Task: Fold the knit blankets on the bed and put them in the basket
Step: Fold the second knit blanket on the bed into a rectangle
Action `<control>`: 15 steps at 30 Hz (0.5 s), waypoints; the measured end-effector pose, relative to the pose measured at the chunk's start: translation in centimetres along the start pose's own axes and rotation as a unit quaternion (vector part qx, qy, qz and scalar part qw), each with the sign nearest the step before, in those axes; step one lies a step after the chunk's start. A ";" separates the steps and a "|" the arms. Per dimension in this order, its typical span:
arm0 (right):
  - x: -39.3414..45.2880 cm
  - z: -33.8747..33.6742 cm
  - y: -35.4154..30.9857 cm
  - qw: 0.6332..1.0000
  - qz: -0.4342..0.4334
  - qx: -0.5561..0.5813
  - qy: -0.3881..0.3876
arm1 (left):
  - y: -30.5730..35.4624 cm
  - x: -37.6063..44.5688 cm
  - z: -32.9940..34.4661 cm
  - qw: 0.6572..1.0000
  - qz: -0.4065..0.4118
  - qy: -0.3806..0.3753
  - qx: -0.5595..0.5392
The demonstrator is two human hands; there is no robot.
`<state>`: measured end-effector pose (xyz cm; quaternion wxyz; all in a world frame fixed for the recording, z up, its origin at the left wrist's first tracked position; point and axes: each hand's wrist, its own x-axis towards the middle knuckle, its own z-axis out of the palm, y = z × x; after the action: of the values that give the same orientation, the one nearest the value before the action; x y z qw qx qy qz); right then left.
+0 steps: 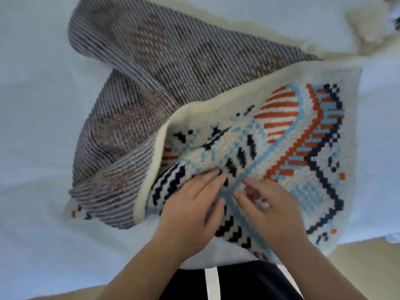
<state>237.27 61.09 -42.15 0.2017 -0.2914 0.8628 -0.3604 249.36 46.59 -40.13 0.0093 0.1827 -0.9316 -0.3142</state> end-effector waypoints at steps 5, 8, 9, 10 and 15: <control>3.1 4.8 -8.2 0.993 -0.111 -0.026 -0.037 | -7.7 -2.2 -7.4 0.986 -0.025 0.154 0.055; 5.0 8.8 -13.4 0.981 -0.183 -0.049 -0.032 | -13.0 -4.4 -10.2 0.980 -0.127 0.091 0.121; 5.6 10.2 -14.8 0.977 -0.199 -0.065 -0.035 | -14.3 -5.2 -10.9 0.978 -0.159 0.046 0.128; 6.1 11.5 -16.1 0.975 -0.205 -0.080 -0.042 | -15.3 -6.0 -11.5 0.977 -0.181 0.007 0.112; 6.7 16.8 -20.0 0.969 -0.188 -0.124 -0.099 | -18.1 -7.0 -14.5 0.974 -0.215 0.002 -0.075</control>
<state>248.79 36.92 -39.34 0.1768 -0.5051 0.8063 -0.2519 263.83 27.22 -38.54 -0.0429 0.3785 -0.8439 -0.3778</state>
